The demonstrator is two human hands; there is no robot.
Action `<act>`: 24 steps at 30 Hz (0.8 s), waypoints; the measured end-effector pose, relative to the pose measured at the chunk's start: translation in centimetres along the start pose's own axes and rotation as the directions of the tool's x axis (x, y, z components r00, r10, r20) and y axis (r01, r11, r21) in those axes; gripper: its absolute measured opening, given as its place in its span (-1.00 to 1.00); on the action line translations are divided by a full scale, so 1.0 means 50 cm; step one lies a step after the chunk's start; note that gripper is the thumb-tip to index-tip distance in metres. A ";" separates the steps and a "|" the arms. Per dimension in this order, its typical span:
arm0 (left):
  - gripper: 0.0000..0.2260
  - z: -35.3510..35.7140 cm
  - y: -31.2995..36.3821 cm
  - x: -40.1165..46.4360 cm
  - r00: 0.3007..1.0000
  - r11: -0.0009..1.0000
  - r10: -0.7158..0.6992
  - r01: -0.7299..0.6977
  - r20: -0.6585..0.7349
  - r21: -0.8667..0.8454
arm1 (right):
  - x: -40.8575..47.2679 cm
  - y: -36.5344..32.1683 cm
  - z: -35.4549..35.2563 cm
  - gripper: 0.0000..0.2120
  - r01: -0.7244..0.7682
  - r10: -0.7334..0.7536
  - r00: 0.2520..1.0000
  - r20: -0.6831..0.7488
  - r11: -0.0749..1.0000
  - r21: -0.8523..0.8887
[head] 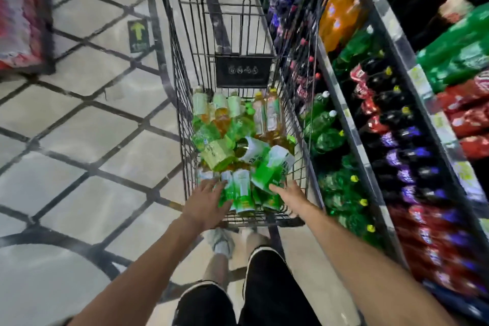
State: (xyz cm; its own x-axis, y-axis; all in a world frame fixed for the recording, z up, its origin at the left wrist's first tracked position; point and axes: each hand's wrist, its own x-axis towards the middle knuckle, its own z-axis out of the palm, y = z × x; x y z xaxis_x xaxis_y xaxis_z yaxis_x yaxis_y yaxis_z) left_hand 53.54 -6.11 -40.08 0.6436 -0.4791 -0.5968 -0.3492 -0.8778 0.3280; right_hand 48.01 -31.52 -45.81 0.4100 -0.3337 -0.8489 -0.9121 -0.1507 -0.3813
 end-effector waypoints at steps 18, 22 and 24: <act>-0.33 0.043 -0.003 0.196 0.966 0.791 -0.154 0.246 0.207 -0.560 | 0.137 -0.046 0.090 -0.14 0.096 -0.018 0.925 -0.379 0.977 0.189; -0.19 0.022 0.022 0.211 0.947 0.585 -0.201 0.322 0.251 -0.744 | 0.090 -0.063 0.099 0.04 0.269 -0.289 0.912 -0.291 0.957 -0.106; -0.24 0.017 0.030 0.218 0.944 0.504 -0.207 0.328 0.258 -0.799 | 0.069 -0.080 0.106 -0.03 0.347 -0.386 0.886 -0.257 0.919 -0.187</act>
State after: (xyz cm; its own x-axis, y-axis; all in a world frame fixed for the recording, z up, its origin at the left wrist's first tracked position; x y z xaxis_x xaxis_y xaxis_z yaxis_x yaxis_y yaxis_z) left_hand 59.45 -12.67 -46.73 0.5044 -0.2713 -0.8198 0.5792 -0.5978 0.5542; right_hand 53.06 -27.13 -49.16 0.7156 -0.4763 -0.5108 -0.6962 -0.4282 -0.5761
